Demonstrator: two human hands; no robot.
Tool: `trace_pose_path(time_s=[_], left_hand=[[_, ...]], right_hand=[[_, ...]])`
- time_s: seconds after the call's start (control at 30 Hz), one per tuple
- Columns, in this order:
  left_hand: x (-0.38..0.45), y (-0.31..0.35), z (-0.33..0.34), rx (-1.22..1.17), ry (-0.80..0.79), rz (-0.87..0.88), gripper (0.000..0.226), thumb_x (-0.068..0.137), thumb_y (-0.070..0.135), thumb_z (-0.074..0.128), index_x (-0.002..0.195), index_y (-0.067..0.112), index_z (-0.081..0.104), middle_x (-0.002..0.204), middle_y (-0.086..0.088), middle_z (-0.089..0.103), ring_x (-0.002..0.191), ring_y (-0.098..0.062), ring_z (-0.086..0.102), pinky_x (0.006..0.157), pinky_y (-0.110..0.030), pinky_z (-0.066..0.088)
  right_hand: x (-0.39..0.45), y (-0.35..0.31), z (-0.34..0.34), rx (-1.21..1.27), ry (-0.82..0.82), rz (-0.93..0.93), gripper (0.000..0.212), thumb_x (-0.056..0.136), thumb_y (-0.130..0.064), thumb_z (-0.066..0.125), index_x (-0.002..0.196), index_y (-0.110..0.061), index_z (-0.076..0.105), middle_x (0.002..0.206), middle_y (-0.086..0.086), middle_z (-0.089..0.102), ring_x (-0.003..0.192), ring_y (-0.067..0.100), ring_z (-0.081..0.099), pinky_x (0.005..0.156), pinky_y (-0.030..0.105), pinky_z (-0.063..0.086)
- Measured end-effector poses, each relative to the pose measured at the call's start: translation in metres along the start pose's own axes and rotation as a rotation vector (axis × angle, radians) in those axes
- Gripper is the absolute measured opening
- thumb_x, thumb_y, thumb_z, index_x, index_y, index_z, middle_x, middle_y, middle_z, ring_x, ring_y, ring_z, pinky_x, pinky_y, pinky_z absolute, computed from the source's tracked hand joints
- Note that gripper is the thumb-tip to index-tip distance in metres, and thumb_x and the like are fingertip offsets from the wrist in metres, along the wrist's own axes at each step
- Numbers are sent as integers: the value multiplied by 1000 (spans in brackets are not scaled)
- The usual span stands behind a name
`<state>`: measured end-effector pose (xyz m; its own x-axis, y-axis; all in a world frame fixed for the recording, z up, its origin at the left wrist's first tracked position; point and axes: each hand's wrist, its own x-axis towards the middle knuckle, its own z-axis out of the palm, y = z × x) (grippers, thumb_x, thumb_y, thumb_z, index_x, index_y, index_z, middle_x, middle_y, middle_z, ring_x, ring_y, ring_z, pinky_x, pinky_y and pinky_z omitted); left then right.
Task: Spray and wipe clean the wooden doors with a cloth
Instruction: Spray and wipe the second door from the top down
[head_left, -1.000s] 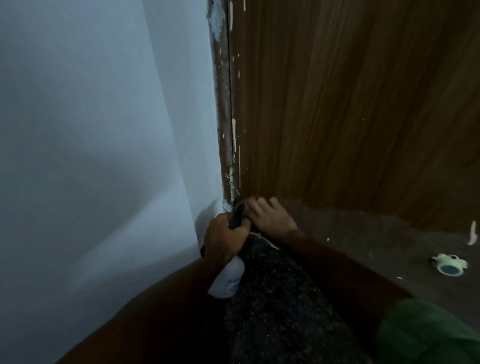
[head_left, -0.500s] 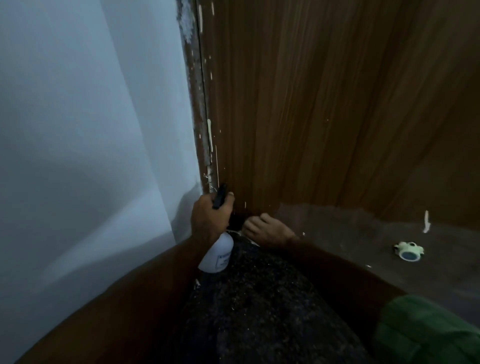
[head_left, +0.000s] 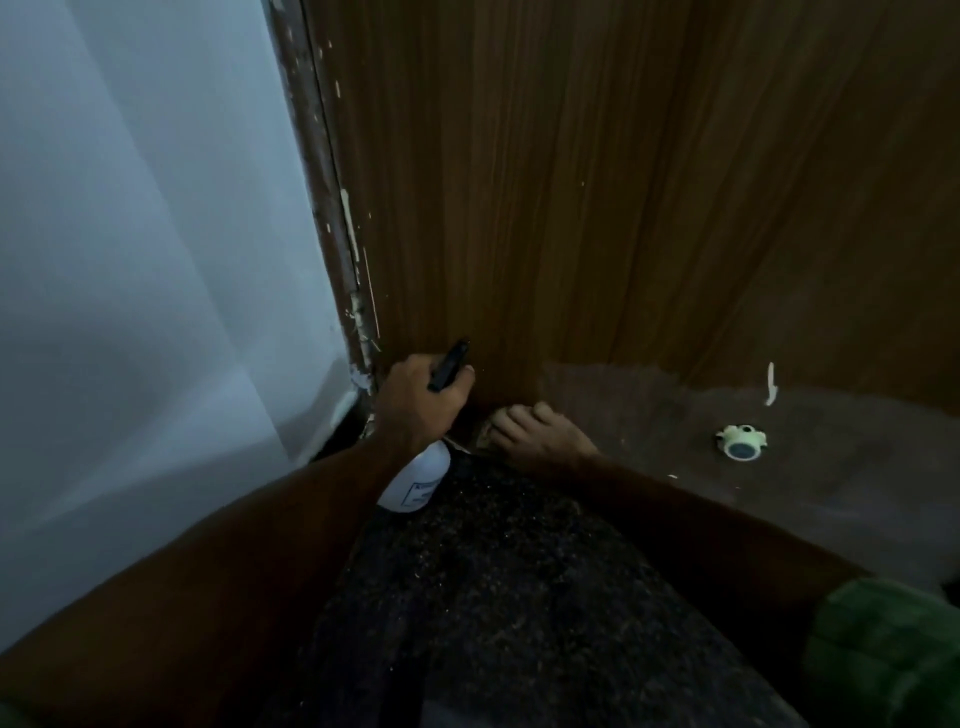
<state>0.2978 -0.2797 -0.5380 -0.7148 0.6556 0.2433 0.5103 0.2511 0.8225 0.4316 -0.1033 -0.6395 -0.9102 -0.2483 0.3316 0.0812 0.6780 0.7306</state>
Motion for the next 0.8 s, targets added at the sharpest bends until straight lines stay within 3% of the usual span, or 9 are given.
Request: trace_pose_path(time_s=[0.07, 0.13, 0.2, 0.33, 0.4, 0.47, 0.57, 0.63, 0.8], left_hand=[[3, 7, 7, -9, -21, 9, 52, 88, 57, 60, 71, 9, 70, 63, -10, 70, 54, -31, 67, 58, -54, 58], [6, 10, 12, -13, -21, 10, 43, 94, 49, 65, 74, 11, 73, 67, -9, 72, 56, -30, 68, 59, -55, 59], [7, 12, 18, -3, -31, 5, 49, 88, 58, 63, 73, 12, 72, 67, -8, 72, 57, -31, 69, 59, -54, 60], [3, 10, 32, 47, -103, 37, 58, 82, 67, 56, 71, 11, 69, 64, -7, 69, 55, -30, 67, 59, -54, 59], [-2, 17, 40, 73, -125, 58, 51, 86, 60, 58, 68, 12, 67, 58, -4, 66, 53, -27, 66, 59, -52, 59], [-4, 24, 47, 85, -133, 83, 45, 88, 54, 60, 67, 15, 66, 55, 1, 64, 53, -24, 65, 60, -49, 58], [-8, 34, 60, 82, -151, 127, 39, 87, 52, 60, 67, 19, 66, 59, 3, 67, 58, -25, 66, 60, -46, 56], [-9, 38, 66, 78, -162, 136, 38, 89, 49, 62, 70, 18, 67, 63, 1, 69, 59, -24, 67, 61, -46, 56], [-13, 43, 80, 93, -216, 153, 43, 90, 52, 59, 71, 15, 66, 64, -1, 69, 54, -21, 66, 58, -50, 57]], right_hand=[[16, 15, -19, -10, 95, 136, 41, 107, -18, 31, 123, -20, 68, 121, 4, 64, 97, 24, 57, 78, 40, 36], [24, 39, -40, 88, 168, 411, 42, 98, -27, 41, 135, -16, 58, 130, 9, 54, 106, 30, 50, 82, 44, 34], [12, 57, -50, 107, 207, 558, 46, 97, -33, 43, 137, -15, 54, 132, 12, 50, 107, 32, 47, 83, 45, 34], [-42, 30, -18, 2, 86, 110, 31, 108, -26, 41, 126, -19, 64, 126, 7, 63, 97, 26, 57, 78, 41, 40], [-55, 26, -15, 5, -11, 30, 27, 107, -30, 45, 120, -20, 67, 119, 3, 63, 93, 23, 57, 76, 38, 40], [-48, 38, -26, -7, 71, 87, 29, 107, -28, 43, 121, -20, 67, 119, 2, 63, 95, 23, 57, 78, 38, 40], [-36, 69, -55, 95, 209, 475, 42, 98, -29, 45, 135, -17, 60, 131, 7, 54, 104, 29, 49, 83, 43, 35], [-42, 79, -60, 132, 214, 585, 43, 98, -28, 45, 137, -16, 60, 132, 9, 51, 104, 31, 48, 83, 44, 35], [-105, 52, -26, 14, -52, 37, 48, 109, -17, 22, 123, -24, 68, 125, 2, 65, 96, 23, 60, 75, 38, 41]])
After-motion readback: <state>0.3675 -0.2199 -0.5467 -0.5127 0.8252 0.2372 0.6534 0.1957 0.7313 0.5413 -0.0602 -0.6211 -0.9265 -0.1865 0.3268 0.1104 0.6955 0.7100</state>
